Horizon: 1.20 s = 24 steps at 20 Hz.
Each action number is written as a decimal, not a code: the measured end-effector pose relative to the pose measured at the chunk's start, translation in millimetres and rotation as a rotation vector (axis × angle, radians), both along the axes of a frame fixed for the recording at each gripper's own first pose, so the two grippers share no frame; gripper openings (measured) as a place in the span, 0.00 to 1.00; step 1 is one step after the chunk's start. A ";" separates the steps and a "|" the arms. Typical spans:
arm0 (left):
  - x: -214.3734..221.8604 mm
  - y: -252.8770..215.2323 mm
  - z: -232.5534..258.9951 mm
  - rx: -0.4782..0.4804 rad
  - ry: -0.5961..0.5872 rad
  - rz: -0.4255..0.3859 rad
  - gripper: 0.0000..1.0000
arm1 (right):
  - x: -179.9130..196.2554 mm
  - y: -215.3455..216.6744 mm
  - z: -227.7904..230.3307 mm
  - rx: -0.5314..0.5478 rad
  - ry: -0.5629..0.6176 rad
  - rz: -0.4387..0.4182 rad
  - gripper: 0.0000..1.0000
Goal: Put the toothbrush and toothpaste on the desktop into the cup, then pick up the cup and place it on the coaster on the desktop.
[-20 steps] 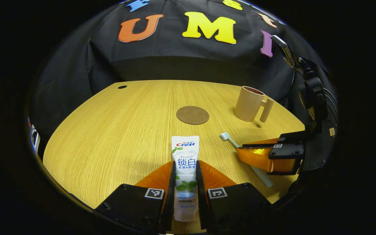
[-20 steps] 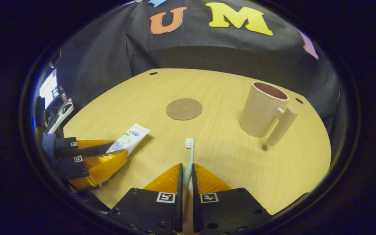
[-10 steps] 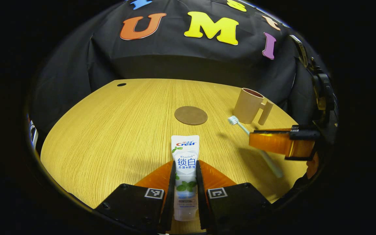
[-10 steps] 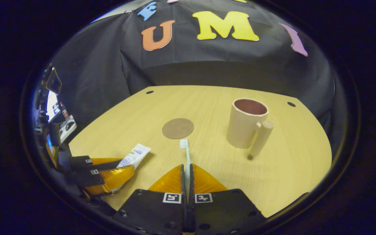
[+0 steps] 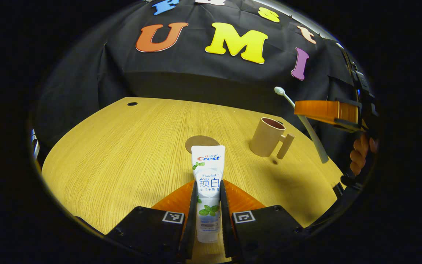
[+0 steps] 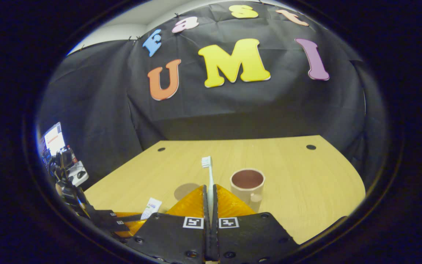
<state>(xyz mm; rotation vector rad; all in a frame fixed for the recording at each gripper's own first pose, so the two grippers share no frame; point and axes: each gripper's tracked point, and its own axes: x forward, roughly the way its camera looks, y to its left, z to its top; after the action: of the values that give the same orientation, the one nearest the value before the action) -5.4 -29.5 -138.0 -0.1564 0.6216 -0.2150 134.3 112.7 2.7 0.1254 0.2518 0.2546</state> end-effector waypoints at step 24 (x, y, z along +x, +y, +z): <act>28.3 -0.3 23.8 0.007 -0.106 0.013 0.34 | 144.6 -19.7 -17.2 -0.107 -0.196 -0.106 0.00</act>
<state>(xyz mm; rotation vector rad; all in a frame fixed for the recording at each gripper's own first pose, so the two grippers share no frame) 22.9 -29.8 -114.2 -0.1412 0.5154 -0.2070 278.9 93.0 -14.4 0.0075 0.0631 0.1466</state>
